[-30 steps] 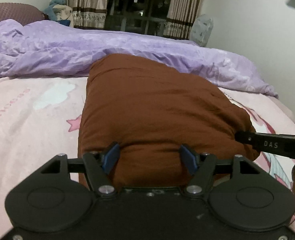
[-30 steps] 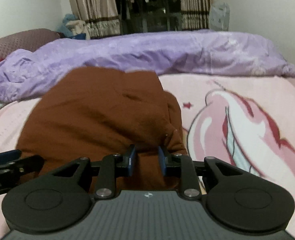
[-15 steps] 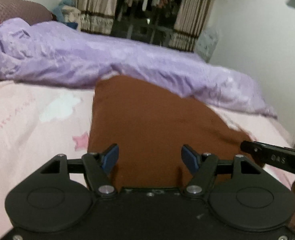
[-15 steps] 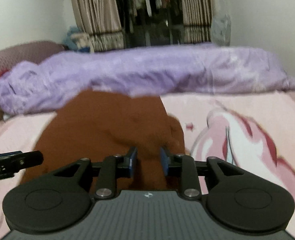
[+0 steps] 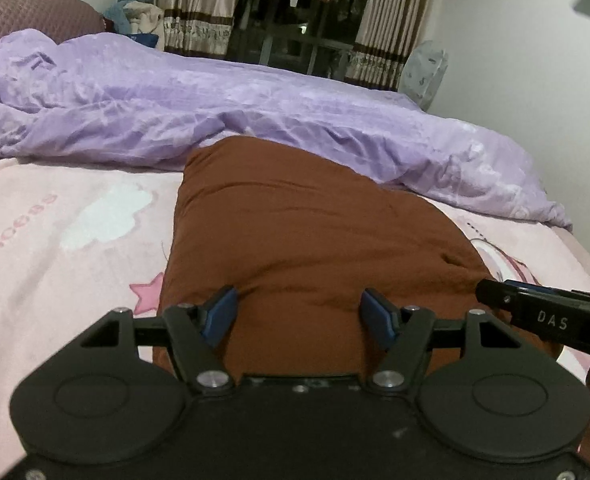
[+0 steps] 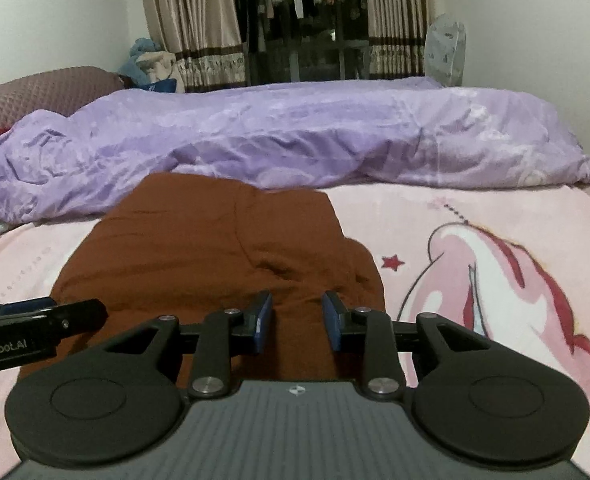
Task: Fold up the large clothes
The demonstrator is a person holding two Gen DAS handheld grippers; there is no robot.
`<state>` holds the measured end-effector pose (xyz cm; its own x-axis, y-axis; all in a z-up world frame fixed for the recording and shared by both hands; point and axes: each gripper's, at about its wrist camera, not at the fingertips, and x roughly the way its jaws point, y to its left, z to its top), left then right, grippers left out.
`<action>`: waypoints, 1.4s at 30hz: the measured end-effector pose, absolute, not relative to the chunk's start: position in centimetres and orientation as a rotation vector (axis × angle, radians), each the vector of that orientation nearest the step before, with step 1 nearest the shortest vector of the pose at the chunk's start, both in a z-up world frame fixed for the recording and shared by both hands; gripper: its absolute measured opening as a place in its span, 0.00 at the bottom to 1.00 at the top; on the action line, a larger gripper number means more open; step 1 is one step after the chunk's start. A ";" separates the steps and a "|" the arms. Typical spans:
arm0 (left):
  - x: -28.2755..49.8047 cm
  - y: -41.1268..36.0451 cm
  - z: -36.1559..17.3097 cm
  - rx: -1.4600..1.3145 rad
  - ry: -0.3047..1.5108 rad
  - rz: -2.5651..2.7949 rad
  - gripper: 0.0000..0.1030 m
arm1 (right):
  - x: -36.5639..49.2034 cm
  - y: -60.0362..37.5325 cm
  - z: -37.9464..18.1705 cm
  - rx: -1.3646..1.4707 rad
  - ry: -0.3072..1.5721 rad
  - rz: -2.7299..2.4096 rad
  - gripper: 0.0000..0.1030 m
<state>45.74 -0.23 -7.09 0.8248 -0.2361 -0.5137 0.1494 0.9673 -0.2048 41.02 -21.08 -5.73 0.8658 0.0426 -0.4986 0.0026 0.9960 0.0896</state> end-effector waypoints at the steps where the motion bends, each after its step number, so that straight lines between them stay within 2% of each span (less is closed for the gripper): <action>1: 45.8 -0.1 -7.3 -0.160 0.569 -0.204 0.67 | 41.1 -21.1 -5.9 0.087 0.526 0.022 0.35; 11: 45.7 -0.4 -7.1 -0.134 0.562 -0.192 0.69 | 40.7 -20.8 -6.0 0.078 0.517 0.022 0.35; 19: 40.5 0.2 -6.2 -0.117 0.520 -0.170 0.70 | 36.3 -21.6 -4.1 0.113 0.444 0.045 0.36; 26: 39.7 0.5 -8.4 -0.149 0.578 -0.176 0.70 | 36.6 -22.2 -6.4 0.135 0.516 0.033 0.36; 31: 40.5 0.6 -9.2 -0.153 0.591 -0.166 0.77 | 37.6 -22.2 -7.6 0.151 0.550 0.032 0.36; 37: 38.9 0.7 -7.7 -0.161 0.601 -0.156 0.76 | 35.5 -21.9 -6.2 0.140 0.531 0.029 0.37; 39: 37.5 0.8 -6.9 -0.176 0.598 -0.163 0.78 | 34.0 -21.8 -5.2 0.143 0.516 0.036 0.47; 42: 34.5 0.8 -5.7 -0.157 0.570 -0.155 0.87 | 31.4 -21.6 -4.3 0.125 0.485 0.036 0.56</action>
